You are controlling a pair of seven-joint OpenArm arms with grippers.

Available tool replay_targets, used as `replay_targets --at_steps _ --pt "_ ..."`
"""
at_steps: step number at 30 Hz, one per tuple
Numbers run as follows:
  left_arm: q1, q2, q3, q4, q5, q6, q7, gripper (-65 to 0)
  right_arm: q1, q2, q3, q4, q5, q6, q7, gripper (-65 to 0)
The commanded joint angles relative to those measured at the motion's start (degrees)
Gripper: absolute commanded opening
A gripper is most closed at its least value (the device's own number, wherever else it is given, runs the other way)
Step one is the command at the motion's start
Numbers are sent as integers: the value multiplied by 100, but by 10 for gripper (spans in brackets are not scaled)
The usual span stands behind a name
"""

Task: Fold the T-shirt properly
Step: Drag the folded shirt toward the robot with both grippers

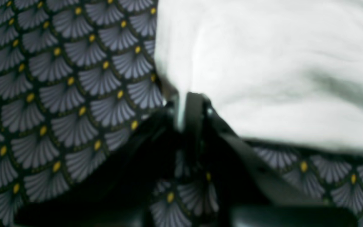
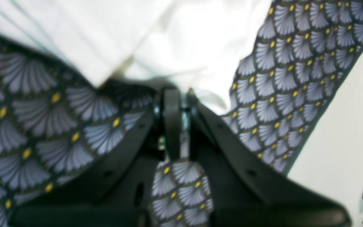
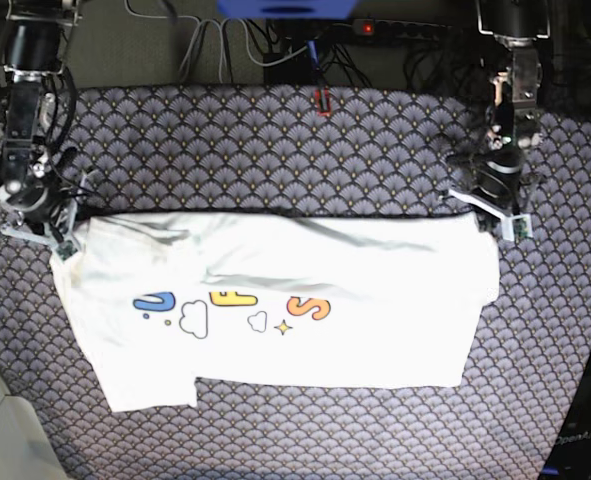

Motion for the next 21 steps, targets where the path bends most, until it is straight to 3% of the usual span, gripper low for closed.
replay_targets --at_steps 1,12,21 --pt "6 -149 -126 146 8 1 -107 -628 1 106 33 108 -6 -27 13 -650" --pt "656 -193 -776 762 17 -43 -99 -628 -509 71 921 258 11 -27 30 -650" --pt "1192 -193 -776 1149 8 -43 -99 -628 -1300 -96 965 988 11 -27 65 -650"
